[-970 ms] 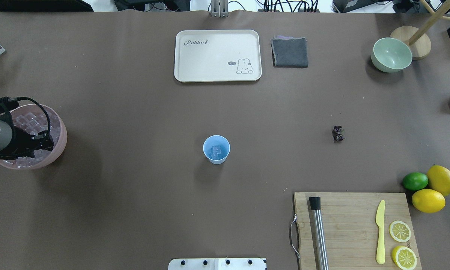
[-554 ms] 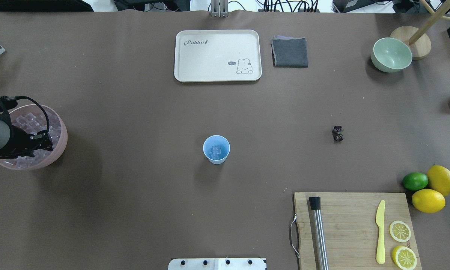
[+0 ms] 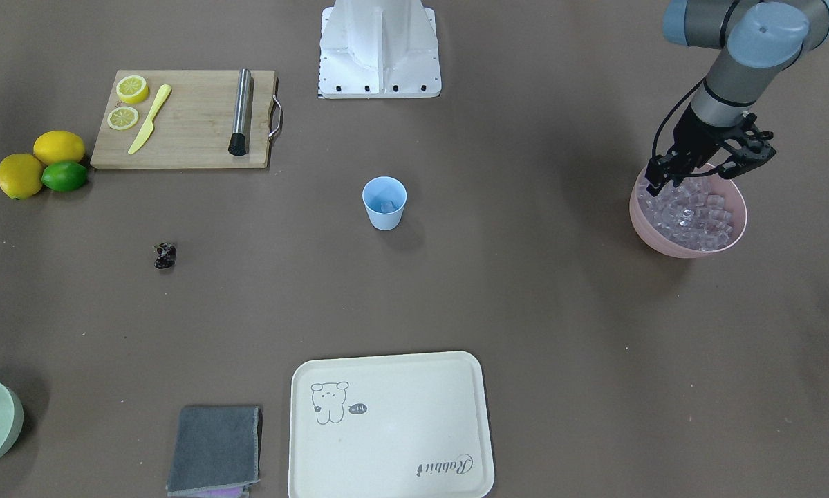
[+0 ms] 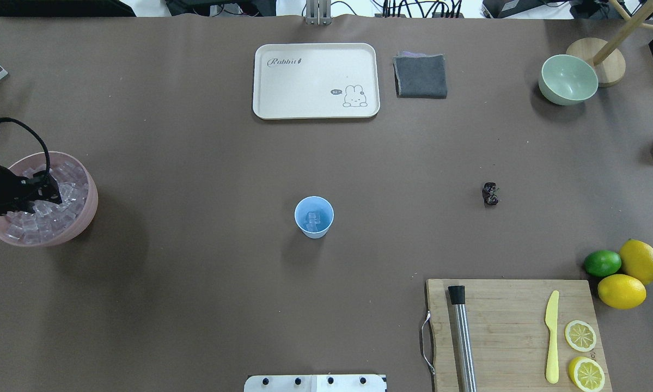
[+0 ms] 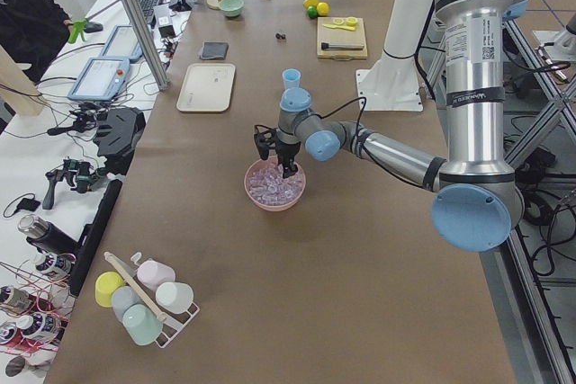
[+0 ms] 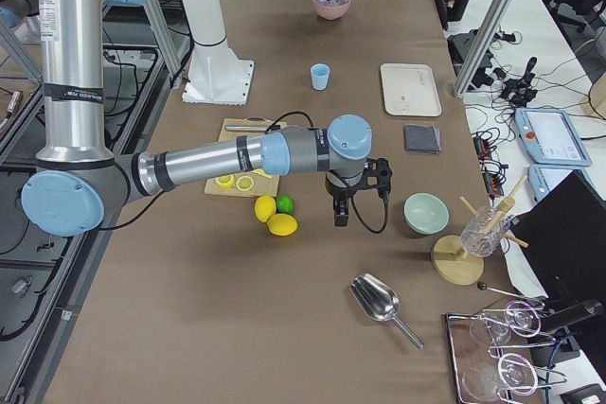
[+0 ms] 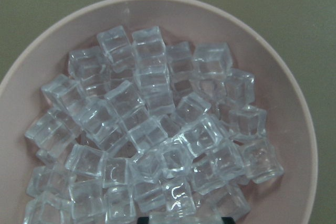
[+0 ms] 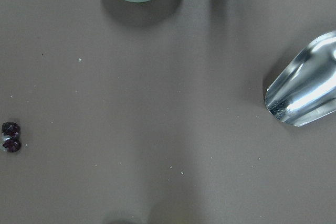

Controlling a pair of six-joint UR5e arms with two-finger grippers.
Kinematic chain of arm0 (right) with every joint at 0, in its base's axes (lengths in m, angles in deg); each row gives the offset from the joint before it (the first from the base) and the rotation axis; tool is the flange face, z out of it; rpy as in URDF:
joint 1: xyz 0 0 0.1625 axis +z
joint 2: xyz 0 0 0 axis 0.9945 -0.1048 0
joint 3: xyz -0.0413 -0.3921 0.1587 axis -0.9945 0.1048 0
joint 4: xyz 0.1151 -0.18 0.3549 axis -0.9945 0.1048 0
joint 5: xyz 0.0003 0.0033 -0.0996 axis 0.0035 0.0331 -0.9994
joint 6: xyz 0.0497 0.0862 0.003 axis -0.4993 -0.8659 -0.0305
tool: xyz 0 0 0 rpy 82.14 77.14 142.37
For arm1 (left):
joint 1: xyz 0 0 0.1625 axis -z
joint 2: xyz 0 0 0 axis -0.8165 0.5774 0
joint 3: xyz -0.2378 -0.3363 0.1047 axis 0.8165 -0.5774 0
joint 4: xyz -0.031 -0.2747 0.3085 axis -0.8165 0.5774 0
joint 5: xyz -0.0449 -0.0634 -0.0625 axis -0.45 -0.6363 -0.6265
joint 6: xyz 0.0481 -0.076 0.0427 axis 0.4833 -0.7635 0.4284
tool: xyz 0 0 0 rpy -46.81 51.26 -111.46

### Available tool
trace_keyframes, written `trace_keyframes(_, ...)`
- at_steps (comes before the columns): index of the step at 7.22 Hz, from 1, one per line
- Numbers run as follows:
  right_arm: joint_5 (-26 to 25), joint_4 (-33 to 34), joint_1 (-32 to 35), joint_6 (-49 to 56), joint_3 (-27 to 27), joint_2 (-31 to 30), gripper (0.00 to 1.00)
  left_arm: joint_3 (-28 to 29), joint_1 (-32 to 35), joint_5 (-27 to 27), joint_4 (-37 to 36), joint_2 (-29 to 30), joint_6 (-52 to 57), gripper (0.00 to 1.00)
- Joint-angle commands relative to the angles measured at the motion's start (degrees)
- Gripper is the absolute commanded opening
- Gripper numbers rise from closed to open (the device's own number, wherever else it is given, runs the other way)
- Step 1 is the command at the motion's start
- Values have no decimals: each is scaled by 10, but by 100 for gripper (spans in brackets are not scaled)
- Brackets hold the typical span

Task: Put ice and cherries in cup
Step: 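Lower the left gripper into the bowl and grasp a third ice cube, then carry the ice cube with the left gripper over the light-blue cup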

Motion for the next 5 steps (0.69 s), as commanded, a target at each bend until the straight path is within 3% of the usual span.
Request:
trace_keyframes(1,1,0,0,1,1,-1,100,-47,41,-11,-98,60,30,0)
trace_keyframes(3,1,0,-1,3,2,2,100,-41,4,-5,-239,269,7,0)
trace_keyframes(5,-2,0,-7,0,5,4,100,-8,-104,76,-264,387,-30,0)
